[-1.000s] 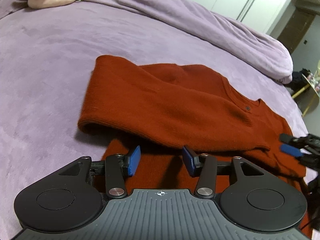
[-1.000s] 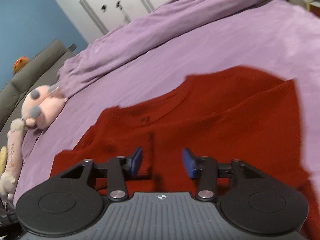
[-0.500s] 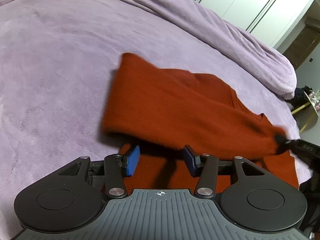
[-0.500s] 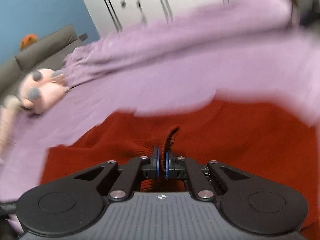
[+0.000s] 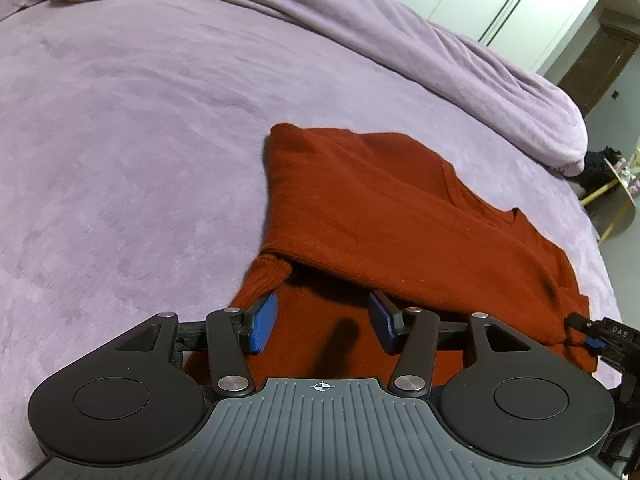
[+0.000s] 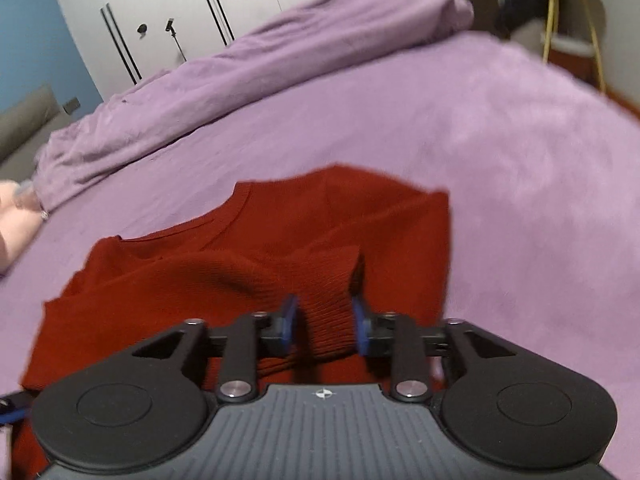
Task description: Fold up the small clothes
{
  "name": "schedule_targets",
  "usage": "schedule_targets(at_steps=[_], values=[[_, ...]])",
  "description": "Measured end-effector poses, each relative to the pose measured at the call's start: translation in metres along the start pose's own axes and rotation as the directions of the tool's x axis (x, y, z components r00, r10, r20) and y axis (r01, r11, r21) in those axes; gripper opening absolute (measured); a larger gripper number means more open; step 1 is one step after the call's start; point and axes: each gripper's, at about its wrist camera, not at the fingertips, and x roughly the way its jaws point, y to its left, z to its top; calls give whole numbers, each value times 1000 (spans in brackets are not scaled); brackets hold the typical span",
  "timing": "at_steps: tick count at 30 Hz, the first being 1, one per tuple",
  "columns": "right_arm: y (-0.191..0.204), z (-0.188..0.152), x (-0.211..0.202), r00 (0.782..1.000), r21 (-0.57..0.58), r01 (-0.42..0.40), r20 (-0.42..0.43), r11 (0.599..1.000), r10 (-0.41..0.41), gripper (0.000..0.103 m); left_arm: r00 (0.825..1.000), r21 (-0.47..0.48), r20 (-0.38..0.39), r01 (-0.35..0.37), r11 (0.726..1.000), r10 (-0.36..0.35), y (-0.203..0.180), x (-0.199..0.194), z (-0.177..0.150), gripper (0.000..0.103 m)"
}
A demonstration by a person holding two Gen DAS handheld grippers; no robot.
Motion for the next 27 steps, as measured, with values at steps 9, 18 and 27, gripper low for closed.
schedule_targets(at_steps=[9,18,27], values=[[16,4,-9,998,-103,36,46,994,-31,5,1000,20,10,-15,1000,15,-12,-2,6,56],[-1,-4,-12,981,-160,193,47,968,-188,11,998,65,30,-55,996,53,-20,-9,6,56],[45,-7,-13,995,-279,76,86,957,-54,18,999,278,37,-5,960,-5,-85,11,4,59]])
